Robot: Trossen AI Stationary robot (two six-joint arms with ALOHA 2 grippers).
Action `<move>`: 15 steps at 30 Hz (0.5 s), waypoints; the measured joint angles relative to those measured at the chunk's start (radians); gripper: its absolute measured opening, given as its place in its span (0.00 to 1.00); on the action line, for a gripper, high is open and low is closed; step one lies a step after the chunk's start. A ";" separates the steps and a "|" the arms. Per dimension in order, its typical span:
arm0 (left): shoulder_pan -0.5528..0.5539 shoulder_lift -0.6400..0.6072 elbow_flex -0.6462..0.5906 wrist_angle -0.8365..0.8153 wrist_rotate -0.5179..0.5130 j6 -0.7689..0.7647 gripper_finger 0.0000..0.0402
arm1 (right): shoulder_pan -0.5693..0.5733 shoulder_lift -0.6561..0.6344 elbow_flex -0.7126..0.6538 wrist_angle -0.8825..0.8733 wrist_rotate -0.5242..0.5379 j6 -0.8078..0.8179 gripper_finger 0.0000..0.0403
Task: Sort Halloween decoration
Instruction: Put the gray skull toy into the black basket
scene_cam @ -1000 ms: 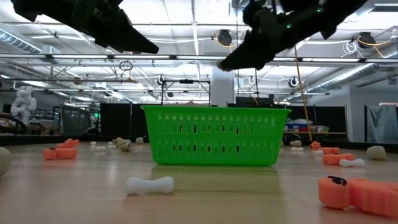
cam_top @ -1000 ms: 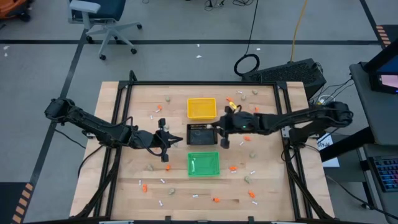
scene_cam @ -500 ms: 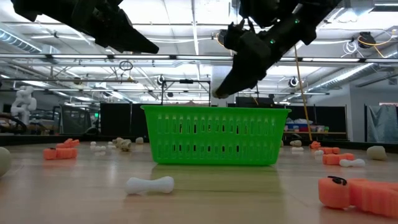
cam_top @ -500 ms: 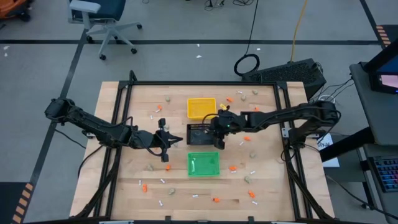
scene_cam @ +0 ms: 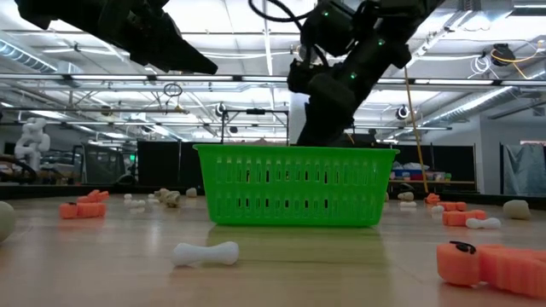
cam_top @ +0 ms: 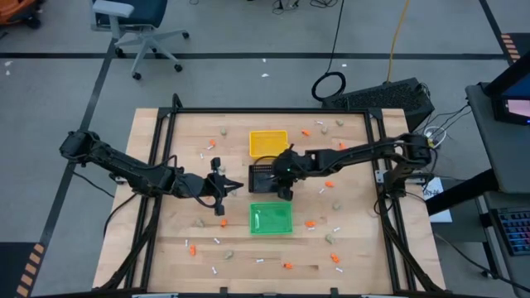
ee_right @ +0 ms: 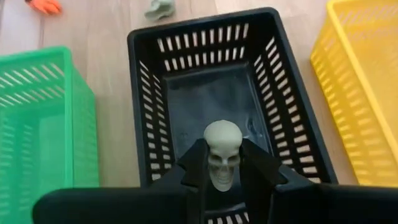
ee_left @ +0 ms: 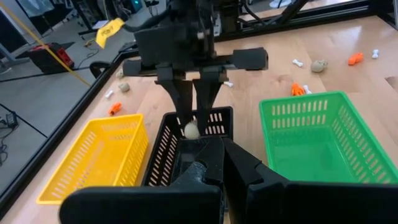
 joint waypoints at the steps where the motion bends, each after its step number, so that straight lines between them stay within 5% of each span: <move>1: 0.000 0.000 0.000 0.000 0.000 0.000 0.00 | 0.000 0.008 0.008 -0.001 0.000 0.000 0.12; 15: 0.000 0.000 0.000 0.000 0.000 0.000 0.00 | 0.000 0.029 0.016 -0.059 0.007 -0.008 0.19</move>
